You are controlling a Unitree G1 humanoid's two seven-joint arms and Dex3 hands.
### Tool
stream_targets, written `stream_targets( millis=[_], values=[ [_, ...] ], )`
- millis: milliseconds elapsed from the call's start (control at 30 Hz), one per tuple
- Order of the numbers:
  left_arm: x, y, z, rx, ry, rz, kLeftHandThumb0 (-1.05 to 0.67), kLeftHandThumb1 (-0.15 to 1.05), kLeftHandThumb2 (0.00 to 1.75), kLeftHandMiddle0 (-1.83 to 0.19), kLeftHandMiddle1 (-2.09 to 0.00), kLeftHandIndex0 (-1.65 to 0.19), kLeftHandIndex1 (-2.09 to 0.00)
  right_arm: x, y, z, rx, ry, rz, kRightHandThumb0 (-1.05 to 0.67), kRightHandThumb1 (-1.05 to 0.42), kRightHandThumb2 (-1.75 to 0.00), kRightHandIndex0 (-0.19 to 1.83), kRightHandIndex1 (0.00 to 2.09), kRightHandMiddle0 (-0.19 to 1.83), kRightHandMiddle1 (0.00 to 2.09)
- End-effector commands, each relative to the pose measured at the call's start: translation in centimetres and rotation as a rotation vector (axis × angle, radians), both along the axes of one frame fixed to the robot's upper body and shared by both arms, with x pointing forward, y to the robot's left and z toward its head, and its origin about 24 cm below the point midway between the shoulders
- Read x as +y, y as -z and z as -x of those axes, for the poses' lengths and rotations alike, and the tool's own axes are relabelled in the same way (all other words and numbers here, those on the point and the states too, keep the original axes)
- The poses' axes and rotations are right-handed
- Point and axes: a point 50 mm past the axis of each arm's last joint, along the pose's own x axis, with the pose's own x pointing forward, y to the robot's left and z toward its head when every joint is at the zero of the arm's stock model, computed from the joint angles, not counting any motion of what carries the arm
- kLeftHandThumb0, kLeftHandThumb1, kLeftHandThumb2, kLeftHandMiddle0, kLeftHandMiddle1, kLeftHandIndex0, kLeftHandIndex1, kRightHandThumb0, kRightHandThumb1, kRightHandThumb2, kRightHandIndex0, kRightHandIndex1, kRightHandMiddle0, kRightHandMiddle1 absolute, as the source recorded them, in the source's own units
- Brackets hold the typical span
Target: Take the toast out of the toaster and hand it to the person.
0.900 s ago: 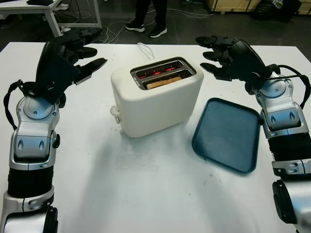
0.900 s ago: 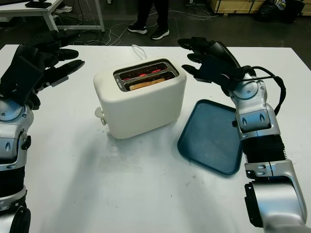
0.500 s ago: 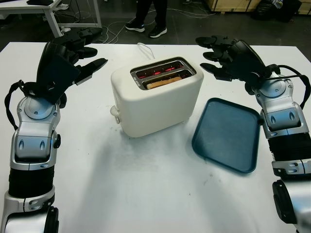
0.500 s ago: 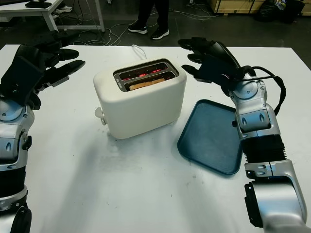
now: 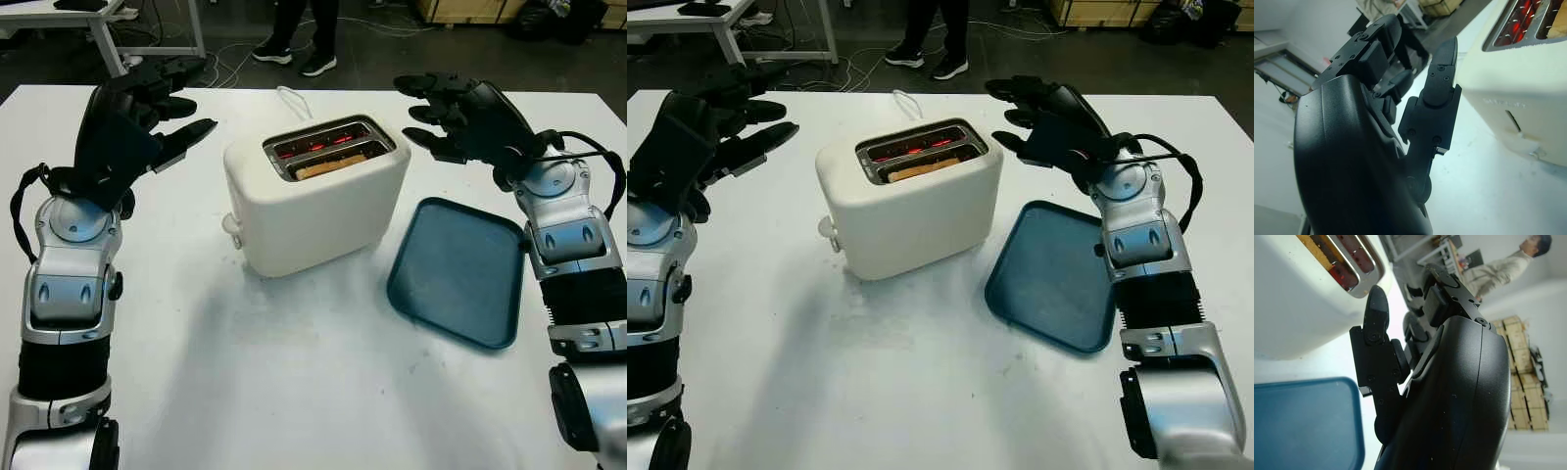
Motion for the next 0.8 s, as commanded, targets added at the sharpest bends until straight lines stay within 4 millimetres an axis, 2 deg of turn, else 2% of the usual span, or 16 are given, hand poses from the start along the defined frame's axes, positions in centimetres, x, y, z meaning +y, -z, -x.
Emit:
stream_targets(
  millis=[0, 467, 767],
  values=[
    [-0.17, -0.34, 0.00, -0.015, 0.004, -0.010, -0.38, 0.91, 0.01, -0.27, -0.86, -0.59, -0.11, 0.01, -0.32, 0.10, -0.015, 0.000, 0.007, -0.31, -0.92, -0.36, 0.51, 0.03, 0.46, 0.00],
    [-0.07, -0.27, 0.10, -0.016, 0.005, 0.006, -0.36, 0.92, 0.01, -0.25, -0.88, -0.58, -0.12, -0.10, -0.31, 0.10, -0.018, -0.005, -0.040, -0.27, -0.92, -0.35, 0.52, 0.03, 0.47, 0.01],
    [0.17, -0.05, 0.21, -0.005, -0.008, 0.012, -0.37, 0.92, 0.02, -0.24, -0.87, -0.57, -0.12, -0.06, -0.19, 0.14, 0.002, 0.010, -0.047, -0.30, -0.92, -0.35, 0.51, 0.02, 0.47, 0.00]
  ],
)
